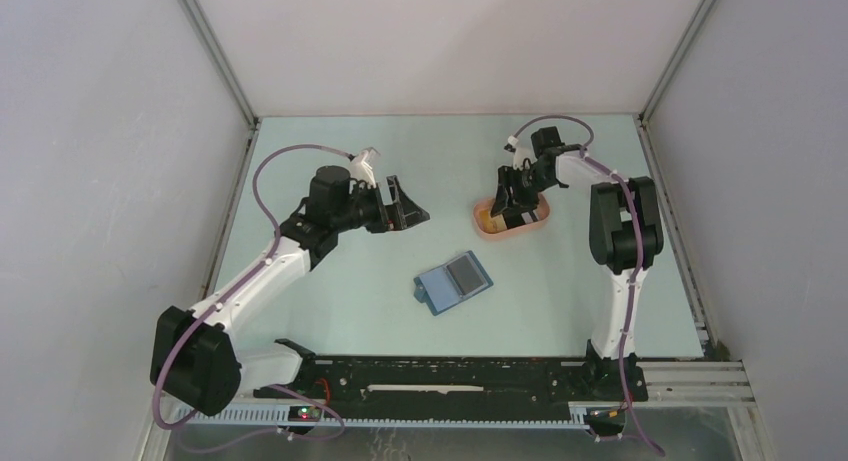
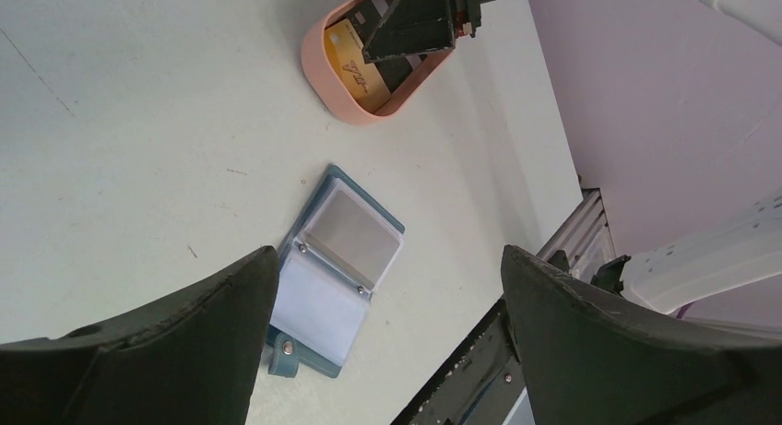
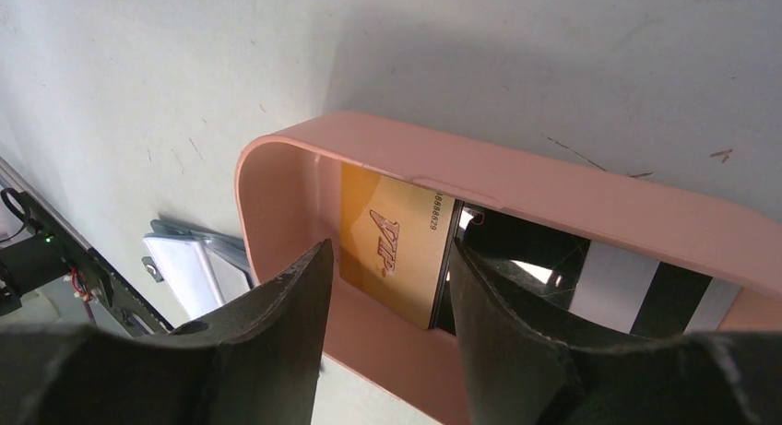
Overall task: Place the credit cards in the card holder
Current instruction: Pick up the credit card from the storage box.
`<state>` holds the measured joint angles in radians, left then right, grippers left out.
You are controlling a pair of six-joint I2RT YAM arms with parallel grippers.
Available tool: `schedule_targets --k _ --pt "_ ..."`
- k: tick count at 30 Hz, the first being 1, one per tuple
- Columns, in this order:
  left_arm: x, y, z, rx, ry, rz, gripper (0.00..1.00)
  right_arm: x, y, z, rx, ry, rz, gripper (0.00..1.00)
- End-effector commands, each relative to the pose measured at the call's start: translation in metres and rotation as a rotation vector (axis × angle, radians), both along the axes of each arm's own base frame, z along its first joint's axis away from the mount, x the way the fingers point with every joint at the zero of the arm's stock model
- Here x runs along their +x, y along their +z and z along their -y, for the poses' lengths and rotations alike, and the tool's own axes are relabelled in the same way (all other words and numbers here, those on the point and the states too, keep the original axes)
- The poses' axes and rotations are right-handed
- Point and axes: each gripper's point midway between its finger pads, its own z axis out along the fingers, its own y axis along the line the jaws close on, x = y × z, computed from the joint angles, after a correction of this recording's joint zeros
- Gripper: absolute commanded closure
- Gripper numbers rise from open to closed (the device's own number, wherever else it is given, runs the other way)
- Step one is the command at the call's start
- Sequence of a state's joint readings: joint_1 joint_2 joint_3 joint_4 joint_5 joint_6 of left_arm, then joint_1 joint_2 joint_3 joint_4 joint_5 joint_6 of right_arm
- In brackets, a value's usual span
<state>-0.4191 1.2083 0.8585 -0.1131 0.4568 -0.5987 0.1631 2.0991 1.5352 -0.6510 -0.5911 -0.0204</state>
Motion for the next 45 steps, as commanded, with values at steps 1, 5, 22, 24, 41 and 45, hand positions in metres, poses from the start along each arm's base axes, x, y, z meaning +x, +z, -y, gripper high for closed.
schedule_targets --k 1,5,22,24,41,45 --pt "0.008 0.032 0.006 -0.057 -0.014 0.067 0.05 0.004 -0.002 0.0 -0.004 0.006 -0.005 0.41" --pt "0.008 0.031 0.006 -0.058 -0.014 0.064 0.05 -0.001 -0.006 -0.004 0.0 0.025 -0.025 0.42" --pt "0.008 0.031 0.006 -0.061 -0.016 0.058 0.05 -0.02 0.002 -0.039 0.153 0.098 -0.108 0.43" --pt "0.008 0.031 0.006 -0.061 -0.016 0.058 0.06 -0.022 0.006 -0.043 0.189 0.103 -0.116 0.43" --pt "0.008 0.03 0.007 -0.062 -0.017 0.053 0.06 -0.01 0.024 -0.04 0.138 0.084 -0.009 0.43" --pt "0.008 0.03 0.007 -0.064 -0.019 0.051 0.05 0.001 0.015 -0.023 0.053 0.059 0.034 0.39"
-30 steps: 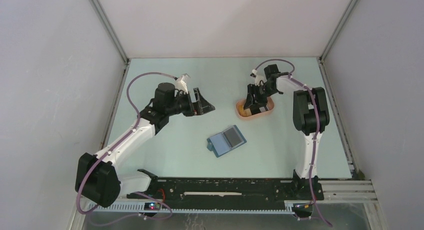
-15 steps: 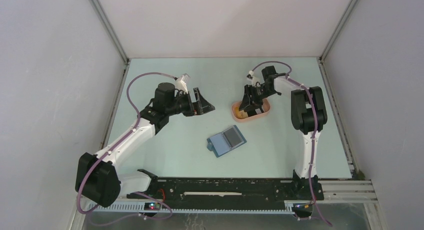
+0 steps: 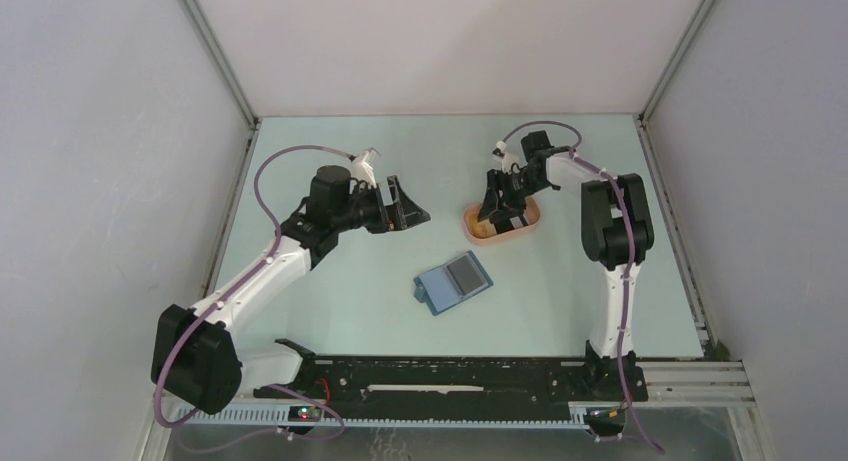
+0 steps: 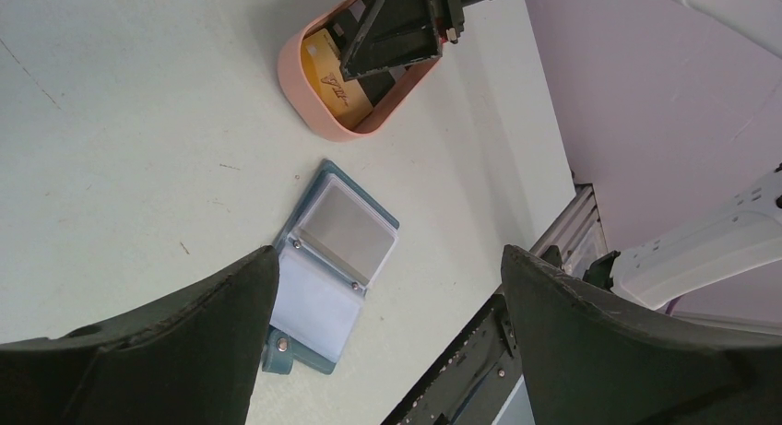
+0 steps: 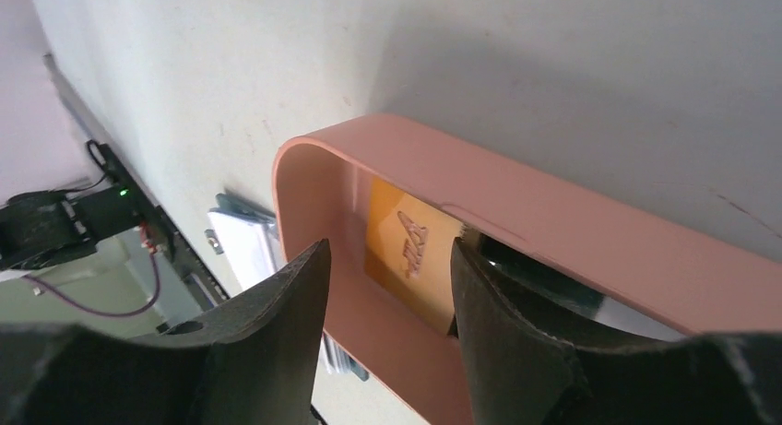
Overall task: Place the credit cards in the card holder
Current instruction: Pick up the credit card from the storage box.
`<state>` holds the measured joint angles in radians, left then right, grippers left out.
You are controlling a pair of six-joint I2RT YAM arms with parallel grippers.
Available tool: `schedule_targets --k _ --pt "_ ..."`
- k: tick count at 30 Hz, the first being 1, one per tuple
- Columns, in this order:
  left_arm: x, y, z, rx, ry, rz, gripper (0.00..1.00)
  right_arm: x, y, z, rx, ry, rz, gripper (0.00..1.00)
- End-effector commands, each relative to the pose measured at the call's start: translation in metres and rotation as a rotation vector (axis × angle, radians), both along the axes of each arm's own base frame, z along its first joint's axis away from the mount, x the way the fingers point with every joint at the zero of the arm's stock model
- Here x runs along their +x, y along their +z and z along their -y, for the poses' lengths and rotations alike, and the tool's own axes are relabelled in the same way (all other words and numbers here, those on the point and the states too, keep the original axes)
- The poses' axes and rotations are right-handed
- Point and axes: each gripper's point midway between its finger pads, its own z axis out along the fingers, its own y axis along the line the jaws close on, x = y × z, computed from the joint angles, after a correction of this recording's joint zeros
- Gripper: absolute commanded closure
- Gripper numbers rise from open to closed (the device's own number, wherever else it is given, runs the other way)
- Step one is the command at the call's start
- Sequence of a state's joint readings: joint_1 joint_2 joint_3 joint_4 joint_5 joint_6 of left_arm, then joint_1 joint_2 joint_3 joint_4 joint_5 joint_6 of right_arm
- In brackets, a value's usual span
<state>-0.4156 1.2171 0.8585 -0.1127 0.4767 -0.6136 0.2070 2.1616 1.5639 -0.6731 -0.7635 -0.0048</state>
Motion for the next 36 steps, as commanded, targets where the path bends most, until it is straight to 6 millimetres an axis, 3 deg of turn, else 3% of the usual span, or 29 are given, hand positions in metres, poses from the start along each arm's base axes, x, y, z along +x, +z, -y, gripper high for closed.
schedule_targets --k 1,9,21,36 --pt "0.009 0.032 0.005 -0.052 -0.011 0.074 0.05 0.021 0.013 0.019 -0.111 -0.035 0.136 0.39" --pt "0.009 0.034 0.005 -0.054 -0.012 0.077 0.06 0.022 0.004 0.025 -0.16 -0.021 0.14 0.33" --pt "0.009 0.035 0.005 -0.056 -0.01 0.081 0.06 -0.003 0.001 -0.015 0.04 0.056 -0.019 0.32" --pt "0.009 0.034 0.005 -0.056 -0.012 0.076 0.05 -0.02 0.034 -0.043 0.264 0.099 -0.107 0.35"
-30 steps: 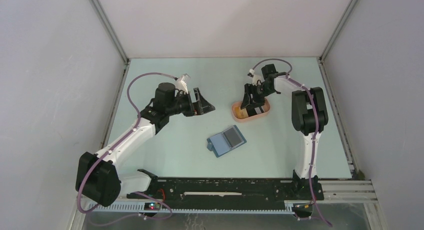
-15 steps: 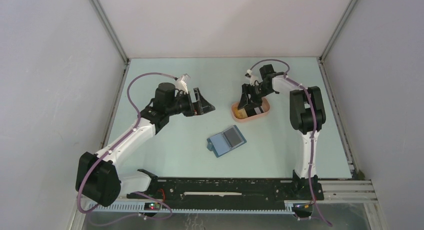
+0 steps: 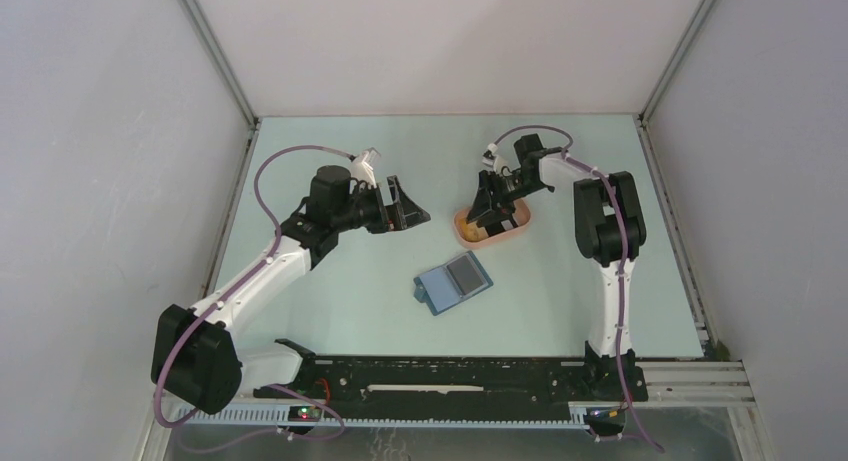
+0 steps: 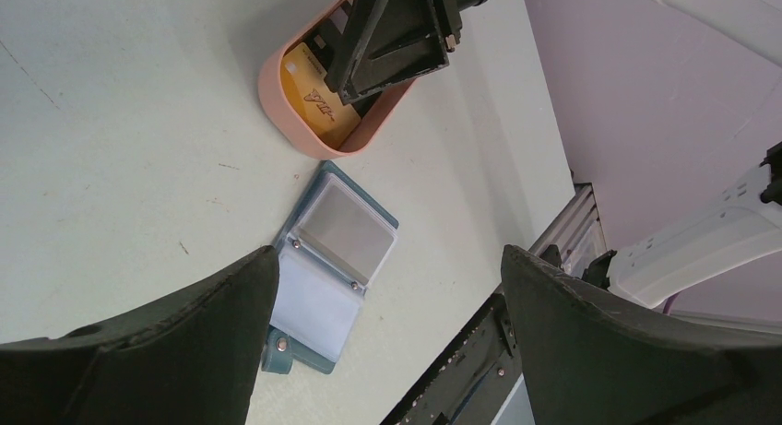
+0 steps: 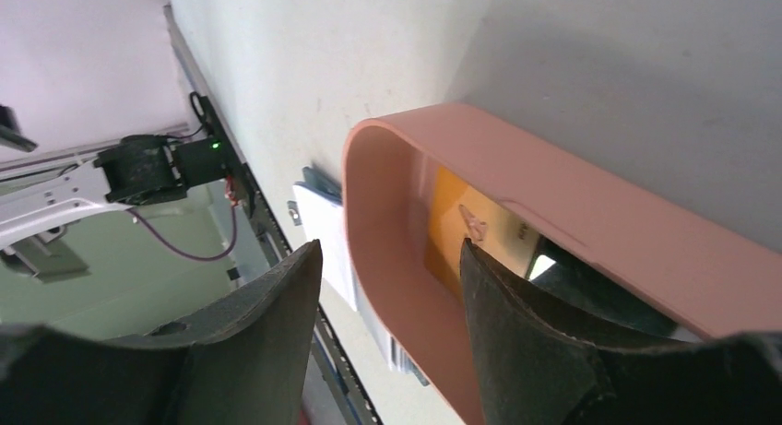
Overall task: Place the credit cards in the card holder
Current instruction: Pick up the credit card from the storage box.
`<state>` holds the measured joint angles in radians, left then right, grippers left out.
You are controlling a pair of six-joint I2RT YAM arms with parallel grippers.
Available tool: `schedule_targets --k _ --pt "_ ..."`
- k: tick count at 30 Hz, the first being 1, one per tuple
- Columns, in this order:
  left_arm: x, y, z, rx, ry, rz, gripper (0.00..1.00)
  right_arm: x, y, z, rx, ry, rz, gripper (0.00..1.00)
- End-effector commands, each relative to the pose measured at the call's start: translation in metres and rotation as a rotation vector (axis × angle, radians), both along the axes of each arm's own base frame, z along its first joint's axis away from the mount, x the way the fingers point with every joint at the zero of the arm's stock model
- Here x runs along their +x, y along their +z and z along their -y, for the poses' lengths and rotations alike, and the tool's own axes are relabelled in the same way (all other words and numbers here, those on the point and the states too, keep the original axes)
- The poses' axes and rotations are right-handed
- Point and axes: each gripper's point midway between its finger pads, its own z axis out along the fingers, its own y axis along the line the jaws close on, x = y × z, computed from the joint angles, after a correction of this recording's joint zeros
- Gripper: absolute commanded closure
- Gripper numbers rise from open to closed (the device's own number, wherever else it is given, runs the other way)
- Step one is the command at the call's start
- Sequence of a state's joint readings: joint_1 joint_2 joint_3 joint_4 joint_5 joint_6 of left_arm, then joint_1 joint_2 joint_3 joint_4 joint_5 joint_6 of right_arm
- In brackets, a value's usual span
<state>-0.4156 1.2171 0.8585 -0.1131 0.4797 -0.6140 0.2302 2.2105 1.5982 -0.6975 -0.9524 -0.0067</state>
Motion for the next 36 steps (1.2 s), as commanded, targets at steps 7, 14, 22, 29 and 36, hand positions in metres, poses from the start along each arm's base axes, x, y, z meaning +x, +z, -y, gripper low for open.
schedule_targets --k 7,14,22,29,36 --pt "0.01 0.034 0.005 -0.056 -0.01 0.076 0.06 0.002 0.029 -0.01 0.044 0.02 0.04 0.36" --pt "0.011 0.033 0.004 -0.055 -0.008 0.075 0.06 0.041 0.02 0.045 -0.239 -0.086 0.254 0.33" --pt "0.012 0.025 0.006 -0.051 -0.014 0.047 0.05 0.048 0.002 0.061 -0.343 -0.083 0.285 0.23" --pt "0.014 0.022 0.006 -0.05 -0.013 0.036 0.05 0.037 -0.01 0.045 -0.274 -0.035 0.212 0.21" --pt "0.014 0.021 0.006 -0.055 -0.015 0.03 0.05 0.016 -0.009 0.014 -0.143 0.017 0.103 0.22"
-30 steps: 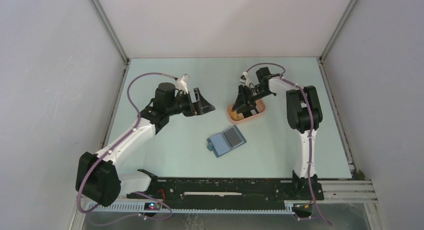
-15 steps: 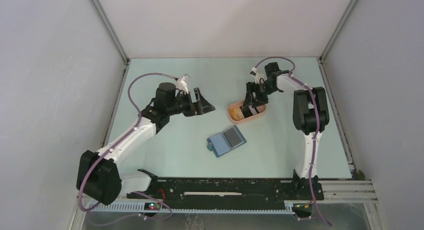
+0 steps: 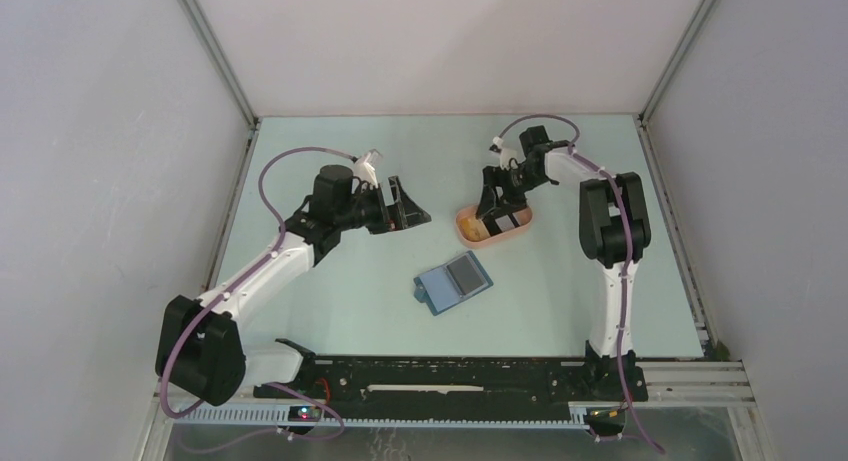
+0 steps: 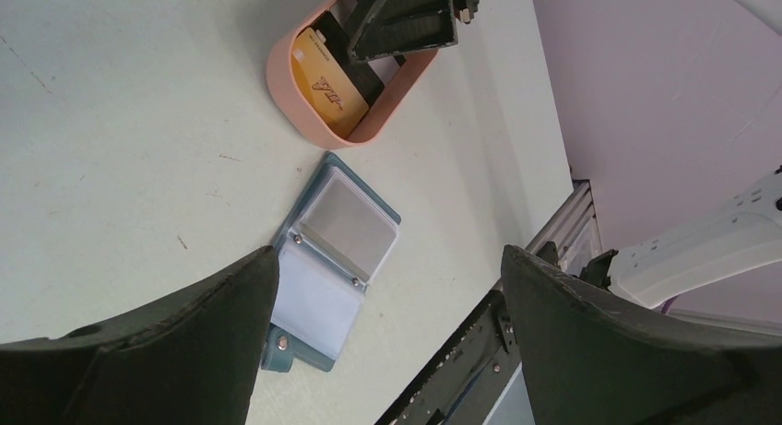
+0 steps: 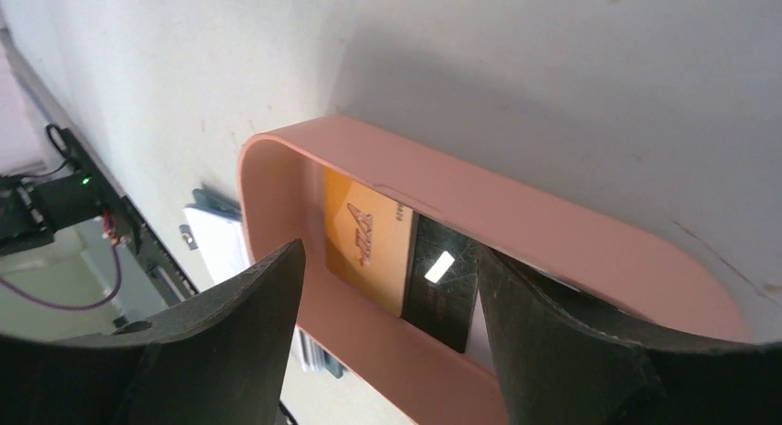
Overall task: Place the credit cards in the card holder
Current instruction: Pick up the credit card from the storage box.
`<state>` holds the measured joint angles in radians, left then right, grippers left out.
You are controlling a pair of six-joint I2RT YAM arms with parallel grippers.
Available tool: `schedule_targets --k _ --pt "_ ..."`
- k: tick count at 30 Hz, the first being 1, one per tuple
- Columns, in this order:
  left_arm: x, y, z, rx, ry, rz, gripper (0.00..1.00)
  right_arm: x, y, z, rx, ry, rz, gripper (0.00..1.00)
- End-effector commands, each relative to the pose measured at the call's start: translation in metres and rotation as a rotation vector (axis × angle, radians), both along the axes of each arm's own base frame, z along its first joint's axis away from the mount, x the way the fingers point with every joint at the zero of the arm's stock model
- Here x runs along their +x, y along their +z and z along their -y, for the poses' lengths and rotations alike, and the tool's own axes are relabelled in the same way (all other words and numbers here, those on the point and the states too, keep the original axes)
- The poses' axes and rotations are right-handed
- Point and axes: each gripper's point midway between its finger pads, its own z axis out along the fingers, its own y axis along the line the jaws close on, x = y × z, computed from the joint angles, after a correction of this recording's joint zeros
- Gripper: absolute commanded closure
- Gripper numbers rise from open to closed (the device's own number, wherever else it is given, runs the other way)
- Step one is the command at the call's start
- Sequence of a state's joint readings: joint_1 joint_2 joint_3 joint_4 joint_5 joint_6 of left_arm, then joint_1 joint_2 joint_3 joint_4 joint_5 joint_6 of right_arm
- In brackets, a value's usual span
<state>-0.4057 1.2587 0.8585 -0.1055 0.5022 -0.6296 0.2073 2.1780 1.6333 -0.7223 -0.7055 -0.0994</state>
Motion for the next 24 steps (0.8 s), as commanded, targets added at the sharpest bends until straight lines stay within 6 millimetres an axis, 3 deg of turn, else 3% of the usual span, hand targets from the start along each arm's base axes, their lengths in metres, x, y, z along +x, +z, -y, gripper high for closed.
schedule_targets --k 1,8,24 --pt "0.011 0.032 0.005 -0.052 -0.01 0.075 0.05 -0.014 0.003 -0.027 0.094 0.052 -0.077 0.22" --pt "0.012 0.033 0.004 -0.053 -0.006 0.078 0.05 -0.027 0.01 -0.051 0.191 0.085 -0.15 0.23" --pt "0.013 0.032 0.004 -0.053 -0.006 0.075 0.06 -0.037 0.037 -0.068 0.354 0.105 -0.224 0.25"
